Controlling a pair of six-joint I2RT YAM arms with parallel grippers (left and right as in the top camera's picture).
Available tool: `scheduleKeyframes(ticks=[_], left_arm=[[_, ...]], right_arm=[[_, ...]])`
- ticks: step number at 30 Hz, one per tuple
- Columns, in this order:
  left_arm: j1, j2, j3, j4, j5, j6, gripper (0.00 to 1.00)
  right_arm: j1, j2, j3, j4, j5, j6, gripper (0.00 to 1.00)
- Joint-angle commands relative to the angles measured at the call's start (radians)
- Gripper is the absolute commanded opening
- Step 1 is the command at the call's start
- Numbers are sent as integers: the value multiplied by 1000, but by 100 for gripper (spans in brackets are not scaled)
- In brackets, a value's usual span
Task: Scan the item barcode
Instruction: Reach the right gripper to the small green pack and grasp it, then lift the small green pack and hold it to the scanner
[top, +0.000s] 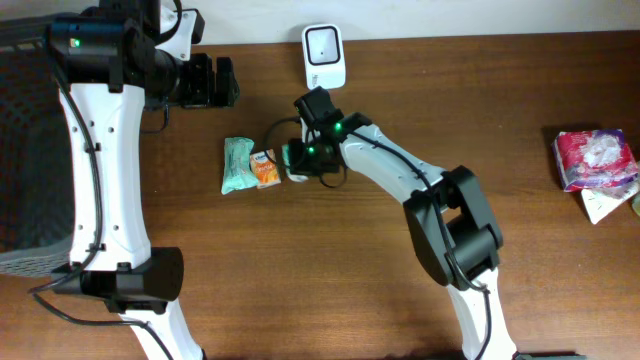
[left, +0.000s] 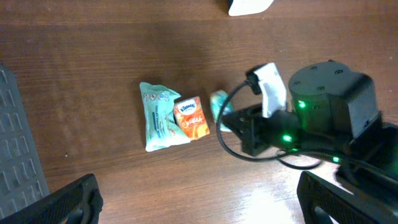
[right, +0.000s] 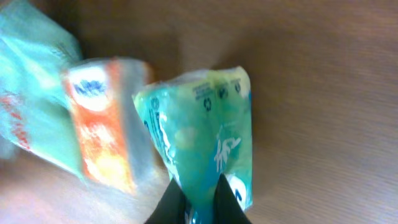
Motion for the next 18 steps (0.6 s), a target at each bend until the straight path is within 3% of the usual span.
scheduleKeyframes(ticks=[1, 6, 11, 12, 14, 16, 18], left_arm=[[6, 6, -1, 1, 0, -3, 99], [6, 6, -1, 1, 0, -3, 99], [6, 6, -1, 1, 0, -3, 99], [6, 6, -1, 1, 0, -3, 99], [6, 6, -1, 1, 0, -3, 99], [5, 6, -1, 1, 0, -3, 99], [6, 6, -1, 1, 0, -3, 99]], right_arm=[[-61, -103, 38, -186, 230, -17, 4], [-97, -123, 36, -479, 568, 107, 4], [-67, -114, -67, -441, 553, 116, 5], [-60, -112, -93, -418, 539, 116, 19], [-52, -112, -112, -414, 516, 115, 89], [-54, -114, -95, -433, 499, 114, 99], [-69, -115, -19, -508, 496, 111, 99]])
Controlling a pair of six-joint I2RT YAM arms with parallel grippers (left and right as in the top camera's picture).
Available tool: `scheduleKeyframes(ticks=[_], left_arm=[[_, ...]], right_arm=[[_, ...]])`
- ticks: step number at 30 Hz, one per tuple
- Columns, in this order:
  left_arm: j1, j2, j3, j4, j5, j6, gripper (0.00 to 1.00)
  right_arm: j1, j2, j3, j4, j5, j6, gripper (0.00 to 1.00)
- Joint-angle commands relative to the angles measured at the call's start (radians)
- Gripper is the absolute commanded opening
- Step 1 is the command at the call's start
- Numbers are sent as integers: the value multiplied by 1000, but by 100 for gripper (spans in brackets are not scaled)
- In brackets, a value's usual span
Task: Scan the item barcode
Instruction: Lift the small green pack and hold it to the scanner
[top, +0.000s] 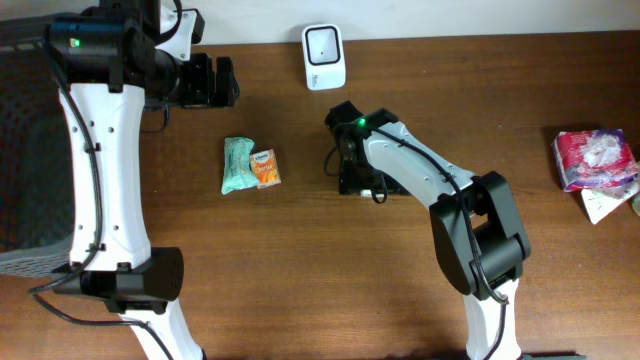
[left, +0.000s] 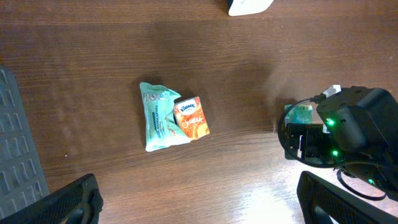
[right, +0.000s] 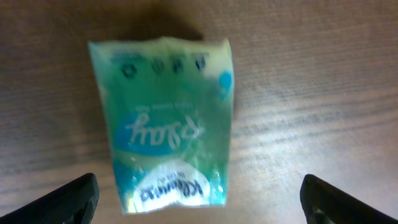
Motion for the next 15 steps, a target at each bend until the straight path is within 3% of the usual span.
scheduleKeyframes(ticks=[1, 3, 8, 9, 11, 14, 15], left_arm=[[6, 6, -1, 1, 0, -3, 99], [6, 6, -1, 1, 0, -3, 99], [6, 6, -1, 1, 0, -3, 99], [6, 6, -1, 1, 0, -3, 99], [6, 6, -1, 1, 0, -3, 99], [6, 6, -1, 1, 0, -3, 99], [6, 6, -1, 1, 0, -3, 99]], right_arm=[[-22, -6, 119, -88, -16, 5, 99], [-56, -6, 200, -124, -97, -31, 99], [-272, -5, 208, -127, -558, -426, 98], [-337, -3, 183, -139, -649, -528, 81], [-392, -2, 123, -131, -704, -570, 63], [-412, -2, -4, -10, -772, -571, 61], [-412, -2, -64, 63, -826, -571, 56]])
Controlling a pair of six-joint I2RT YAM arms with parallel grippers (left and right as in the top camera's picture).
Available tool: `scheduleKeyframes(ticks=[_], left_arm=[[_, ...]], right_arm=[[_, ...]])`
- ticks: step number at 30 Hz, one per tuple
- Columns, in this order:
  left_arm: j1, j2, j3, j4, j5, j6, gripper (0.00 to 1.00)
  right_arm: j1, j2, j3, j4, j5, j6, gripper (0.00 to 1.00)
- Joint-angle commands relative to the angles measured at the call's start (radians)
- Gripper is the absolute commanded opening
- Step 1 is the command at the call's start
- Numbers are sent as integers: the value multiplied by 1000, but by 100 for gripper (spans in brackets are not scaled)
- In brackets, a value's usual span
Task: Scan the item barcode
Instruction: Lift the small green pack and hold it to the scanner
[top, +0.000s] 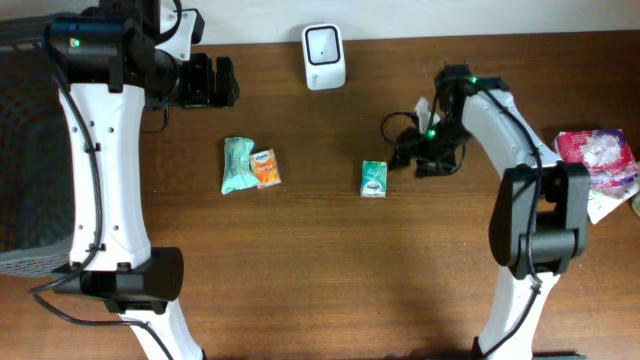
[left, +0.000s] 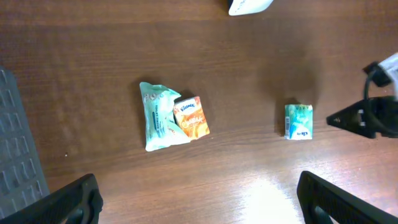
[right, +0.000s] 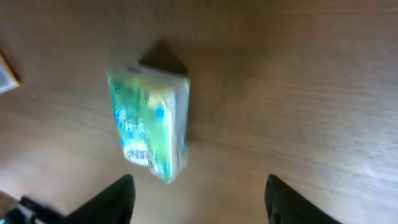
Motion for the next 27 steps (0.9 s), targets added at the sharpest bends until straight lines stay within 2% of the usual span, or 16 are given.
scheduleKeyframes(ticks=[1, 4, 5, 6, 9, 11, 14, 16, 18, 19, 21, 22, 25, 27], left_arm=[[6, 6, -1, 1, 0, -3, 99], [6, 6, -1, 1, 0, -3, 99], [6, 6, -1, 1, 0, -3, 99], [6, 6, -1, 1, 0, -3, 99], [6, 6, -1, 1, 0, -3, 99], [6, 6, -1, 1, 0, -3, 99], [6, 6, -1, 1, 0, -3, 99], [6, 6, -1, 1, 0, -3, 99], [6, 6, -1, 1, 0, -3, 99], [6, 6, -1, 1, 0, -3, 99], [6, 6, -1, 1, 0, -3, 99], [6, 6, -1, 1, 0, -3, 99], [6, 6, -1, 1, 0, -3, 99], [6, 6, -1, 1, 0, -3, 99]], right_arm=[[11, -2, -145, 151, -190, -40, 54], [11, -2, -268, 332, -294, -34, 50], [11, -2, -300, 376, -295, -3, 44], [11, -2, -313, 395, -294, 10, 37], [12, -3, -315, 406, -294, 41, 4], [12, -5, -285, 401, -294, 112, 4], [42, -17, -117, 323, -203, 123, 4], [92, -17, 53, 301, -35, 122, 4], [158, -17, 211, 354, 298, 122, 4], [187, -17, 252, 425, 458, 122, 4], [222, -17, 260, 586, 632, 109, 4], [241, -6, 259, 729, 677, 27, 5], [259, 59, 259, 982, 676, -146, 5], [259, 122, 259, 1121, 673, -197, 4]])
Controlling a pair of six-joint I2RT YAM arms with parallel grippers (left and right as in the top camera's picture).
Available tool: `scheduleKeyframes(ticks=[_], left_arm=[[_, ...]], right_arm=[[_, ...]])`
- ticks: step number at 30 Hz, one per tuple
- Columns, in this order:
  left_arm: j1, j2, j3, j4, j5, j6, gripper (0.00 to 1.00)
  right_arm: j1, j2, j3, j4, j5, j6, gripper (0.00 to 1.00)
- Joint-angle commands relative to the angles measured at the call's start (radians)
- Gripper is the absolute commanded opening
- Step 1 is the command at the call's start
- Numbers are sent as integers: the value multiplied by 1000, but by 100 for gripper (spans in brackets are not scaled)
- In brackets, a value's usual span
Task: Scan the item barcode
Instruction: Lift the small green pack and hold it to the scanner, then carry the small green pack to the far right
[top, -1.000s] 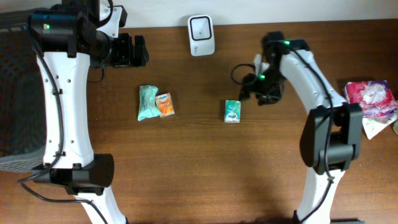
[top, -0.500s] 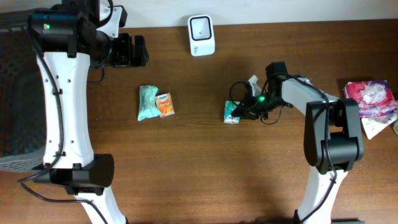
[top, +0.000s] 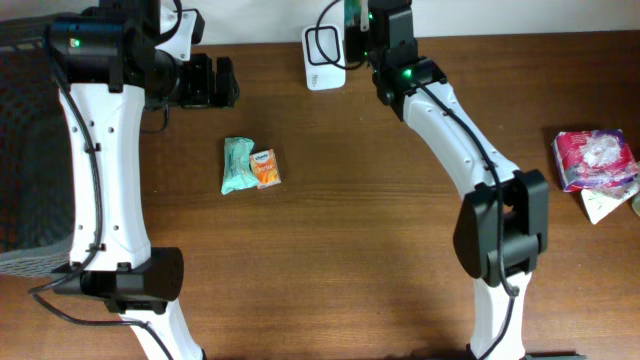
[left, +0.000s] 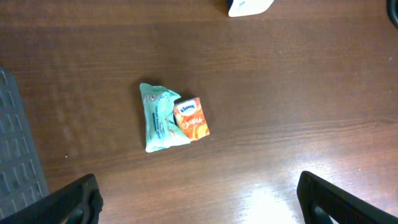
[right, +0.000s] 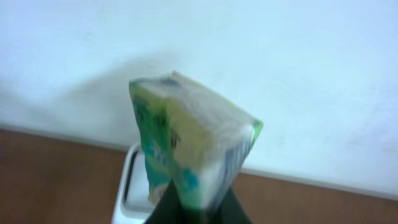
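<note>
My right gripper is shut on a small green tissue packet, holding it up off the table at the back edge, just right of the white barcode scanner. In the right wrist view the scanner shows low behind the packet, against the white wall. A black cable loops over the scanner in the overhead view. My left gripper stands open at the back left, with nothing between its fingers.
A teal packet and an orange Kleenex packet lie together left of centre. A pink-red packet and a white item lie at the right edge. A dark mesh basket stands at the left.
The green packet lay on the table's middle with my right gripper open to its right. Now that gripper is shut on it, up beside the scanner. The left arm has not moved.
My right gripper held the green packet next to the teal and orange packets. Then it was open over the packet lying mid-table, then away to the right of it. Now it holds the packet raised at the scanner.
</note>
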Motion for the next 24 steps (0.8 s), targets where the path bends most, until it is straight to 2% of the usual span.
scheduleKeyframes(ticks=[1, 3, 4, 8, 12, 13, 16, 18, 20, 24], left_arm=[[6, 6, -1, -1, 0, -3, 99], [6, 6, -1, -1, 0, -3, 99], [6, 6, -1, -1, 0, -3, 99], [6, 6, -1, -2, 0, -3, 99], [6, 6, -1, -2, 0, -3, 99], [6, 6, -1, -2, 0, -3, 99], [6, 6, -1, -2, 0, -3, 99], [6, 6, -1, -1, 0, -3, 99], [6, 6, -1, -1, 0, -3, 99], [6, 6, -1, -2, 0, -3, 99]], right_arm=[[2, 110, 5, 120, 23, -118, 4], [9, 165, 5, 185, -107, -119, 4], [18, 189, 5, 220, -110, -125, 4], [57, 252, 5, 262, -61, -371, 4], [67, 252, 6, 261, 7, -373, 4], [67, 248, 6, 257, 20, -340, 4], [29, 142, 6, 232, 78, 12, 4], [-5, 76, 6, 177, 78, 52, 4], [-77, -26, 6, 13, 82, 77, 4], [-249, -127, 6, -436, 180, 259, 4]])
